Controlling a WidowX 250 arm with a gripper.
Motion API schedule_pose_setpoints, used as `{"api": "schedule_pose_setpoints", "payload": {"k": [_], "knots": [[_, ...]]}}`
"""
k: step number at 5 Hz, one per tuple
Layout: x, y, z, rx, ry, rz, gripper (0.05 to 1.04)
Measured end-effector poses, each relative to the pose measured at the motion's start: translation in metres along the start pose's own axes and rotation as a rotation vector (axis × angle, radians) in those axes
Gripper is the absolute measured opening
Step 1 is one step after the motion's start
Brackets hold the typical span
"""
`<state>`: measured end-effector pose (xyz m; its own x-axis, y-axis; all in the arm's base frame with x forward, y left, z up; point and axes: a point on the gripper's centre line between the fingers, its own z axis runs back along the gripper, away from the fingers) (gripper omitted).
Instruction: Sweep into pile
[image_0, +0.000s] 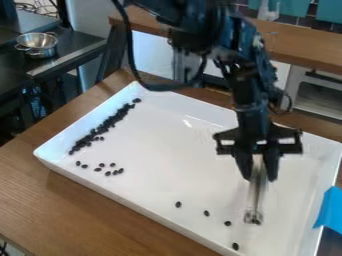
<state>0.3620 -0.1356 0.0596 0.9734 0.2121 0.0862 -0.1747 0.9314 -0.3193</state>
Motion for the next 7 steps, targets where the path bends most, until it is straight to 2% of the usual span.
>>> {"api": "schedule_pose_setpoints", "payload": {"k": [2,4,7], "knots": [[-0.018,-0.009,-0.017,0.025,-0.011,-0.046,0.378],[-0.027,0.002,-0.033,0.064,-0.039,-0.074,0.378],[-0.029,0.036,-0.029,0.124,-0.025,-0.113,0.378]]}}
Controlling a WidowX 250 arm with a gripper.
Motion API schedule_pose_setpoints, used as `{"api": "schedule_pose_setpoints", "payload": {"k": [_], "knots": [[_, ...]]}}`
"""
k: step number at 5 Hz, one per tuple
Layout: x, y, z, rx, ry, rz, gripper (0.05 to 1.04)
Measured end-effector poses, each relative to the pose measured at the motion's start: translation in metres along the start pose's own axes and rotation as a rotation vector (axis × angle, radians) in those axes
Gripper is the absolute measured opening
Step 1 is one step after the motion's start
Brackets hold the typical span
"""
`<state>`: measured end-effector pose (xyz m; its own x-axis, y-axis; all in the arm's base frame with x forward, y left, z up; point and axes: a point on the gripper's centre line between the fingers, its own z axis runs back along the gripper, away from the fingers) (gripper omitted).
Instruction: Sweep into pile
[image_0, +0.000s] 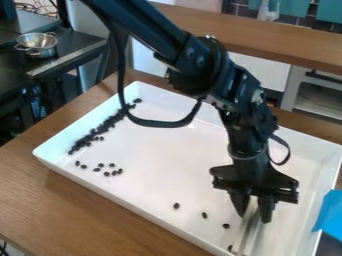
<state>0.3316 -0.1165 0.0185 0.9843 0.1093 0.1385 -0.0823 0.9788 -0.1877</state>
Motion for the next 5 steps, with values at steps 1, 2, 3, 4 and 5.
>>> {"api": "schedule_pose_setpoints", "payload": {"k": [1,2,3,4,5], "knots": [[0.002,0.026,0.004,0.026,0.025,-0.008,0.378],[0.004,0.043,0.006,0.046,0.036,-0.022,0.378],[0.008,0.062,0.01,0.089,0.036,-0.041,0.378],[0.013,0.08,0.012,0.131,0.043,-0.065,0.378],[0.016,0.102,0.017,0.161,0.049,-0.065,0.378]]}}
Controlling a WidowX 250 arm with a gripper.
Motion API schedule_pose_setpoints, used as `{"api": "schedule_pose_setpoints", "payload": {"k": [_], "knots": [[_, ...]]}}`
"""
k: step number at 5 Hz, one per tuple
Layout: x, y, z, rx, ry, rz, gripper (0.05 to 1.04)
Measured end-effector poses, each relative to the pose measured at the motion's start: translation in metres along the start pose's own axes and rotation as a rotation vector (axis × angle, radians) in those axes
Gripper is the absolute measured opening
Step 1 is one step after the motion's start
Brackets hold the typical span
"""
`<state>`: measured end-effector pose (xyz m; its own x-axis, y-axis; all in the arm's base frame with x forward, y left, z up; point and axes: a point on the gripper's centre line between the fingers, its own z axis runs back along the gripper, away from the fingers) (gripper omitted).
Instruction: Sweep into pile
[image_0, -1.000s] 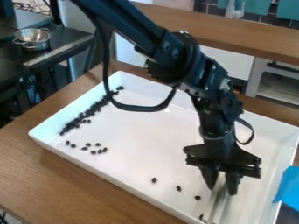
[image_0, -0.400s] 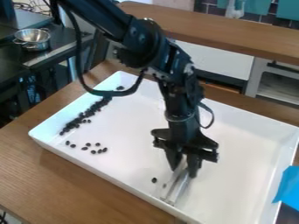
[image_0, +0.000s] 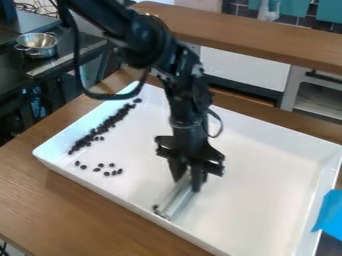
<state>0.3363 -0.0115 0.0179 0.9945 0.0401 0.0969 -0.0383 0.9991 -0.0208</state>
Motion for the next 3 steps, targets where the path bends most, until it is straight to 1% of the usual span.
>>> {"api": "schedule_pose_setpoints", "payload": {"k": [1,3], "knots": [[0.001,0.025,0.001,0.026,0.019,-0.001,0.378],[0.001,0.077,0.004,0.058,0.067,0.009,0.378]]}}
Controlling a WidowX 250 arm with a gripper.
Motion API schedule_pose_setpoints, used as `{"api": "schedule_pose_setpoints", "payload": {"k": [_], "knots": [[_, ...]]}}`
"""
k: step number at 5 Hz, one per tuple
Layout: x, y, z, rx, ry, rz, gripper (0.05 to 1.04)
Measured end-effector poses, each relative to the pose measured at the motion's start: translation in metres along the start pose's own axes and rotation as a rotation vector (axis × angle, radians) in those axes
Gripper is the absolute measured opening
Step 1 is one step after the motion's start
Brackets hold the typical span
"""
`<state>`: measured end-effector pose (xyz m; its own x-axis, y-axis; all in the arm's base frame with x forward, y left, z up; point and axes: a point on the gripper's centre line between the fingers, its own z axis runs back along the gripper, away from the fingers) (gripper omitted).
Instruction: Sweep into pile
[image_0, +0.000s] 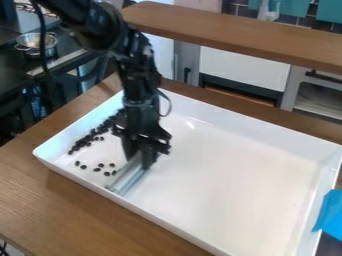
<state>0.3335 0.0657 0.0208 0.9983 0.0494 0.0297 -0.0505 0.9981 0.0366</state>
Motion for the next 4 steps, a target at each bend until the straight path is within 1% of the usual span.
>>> {"api": "schedule_pose_setpoints", "payload": {"k": [1,2,3,4], "knots": [[0.002,0.027,0.0,0.011,0.012,-0.005,0.378],[0.003,0.05,0.0,0.03,0.005,0.003,0.378],[0.006,0.063,0.001,0.049,-0.004,-0.023,0.378],[0.004,0.078,0.0,0.065,-0.018,-0.016,0.378]]}}
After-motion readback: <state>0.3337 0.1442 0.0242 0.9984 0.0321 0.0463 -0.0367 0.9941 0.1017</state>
